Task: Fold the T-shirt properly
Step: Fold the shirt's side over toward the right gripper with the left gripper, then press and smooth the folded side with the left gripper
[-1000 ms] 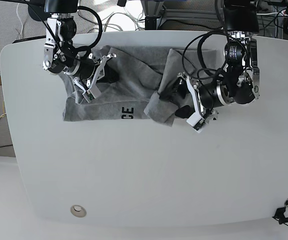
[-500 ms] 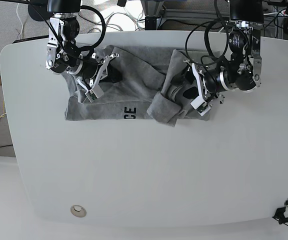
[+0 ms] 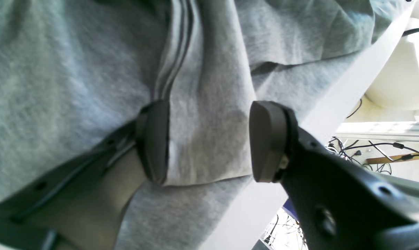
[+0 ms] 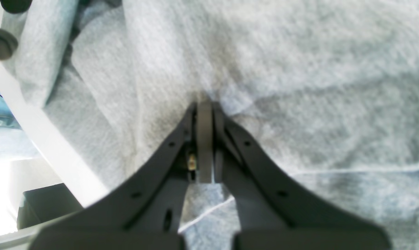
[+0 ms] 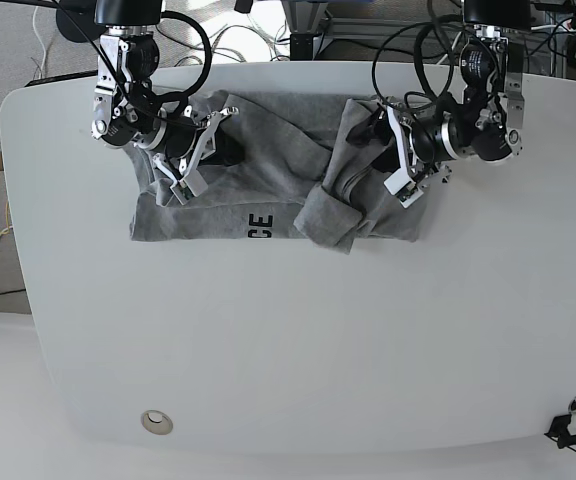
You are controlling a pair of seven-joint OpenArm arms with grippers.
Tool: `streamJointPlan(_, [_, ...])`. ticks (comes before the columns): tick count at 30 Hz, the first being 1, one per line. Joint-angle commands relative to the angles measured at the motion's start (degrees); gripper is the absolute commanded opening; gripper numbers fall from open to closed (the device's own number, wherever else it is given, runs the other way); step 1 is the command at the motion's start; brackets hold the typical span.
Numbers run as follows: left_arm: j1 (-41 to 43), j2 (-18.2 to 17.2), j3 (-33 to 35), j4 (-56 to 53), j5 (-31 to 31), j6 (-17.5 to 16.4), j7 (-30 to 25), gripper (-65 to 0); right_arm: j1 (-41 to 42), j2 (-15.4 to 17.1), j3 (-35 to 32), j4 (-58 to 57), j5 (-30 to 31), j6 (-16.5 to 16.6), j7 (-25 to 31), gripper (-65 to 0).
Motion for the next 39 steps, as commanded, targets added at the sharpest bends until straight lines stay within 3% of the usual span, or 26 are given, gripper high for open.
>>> streamJointPlan(1, [-0.51,-0.25,0.41,0.76,-1.25,-0.28,-1.16,-32.4,-0.1,0.41,0.0,0.0,-2.79,-0.53,-2.77,-65.0])
streamJointPlan(8, [0.11,0.01,6.65,0.76,-1.43,-0.28,-1.24,-32.4,-0.28,0.41,0.0,0.0,-2.79,-0.53,-2.77,-65.0])
streamJointPlan(16, [0.11,4.67,8.32,1.19,-1.69,-0.28,-1.24,-32.4,-0.37,0.41,0.0,0.0,-2.7,-0.53,-2.77,-65.0])
streamJointPlan(27, [-3.15,8.1,13.59,2.6,-6.26,-0.28,-1.16,-32.4,-0.46,0.41,0.0,0.0,-2.7,-0.53,-2.77,-65.0])
streamJointPlan(33, [-5.61,7.84,14.03,5.94,-9.08,-0.28,-1.07,-32.4,-0.46,0.41,0.0,0.0,-2.79,-0.53,-2.77,-65.0])
streamJointPlan(39, [-7.19,1.51,11.84,6.12,-10.13,-0.28,-1.07,-32.4,-0.28,0.32,0.0,0.0,-2.79,-0.53,-2.77,-65.0])
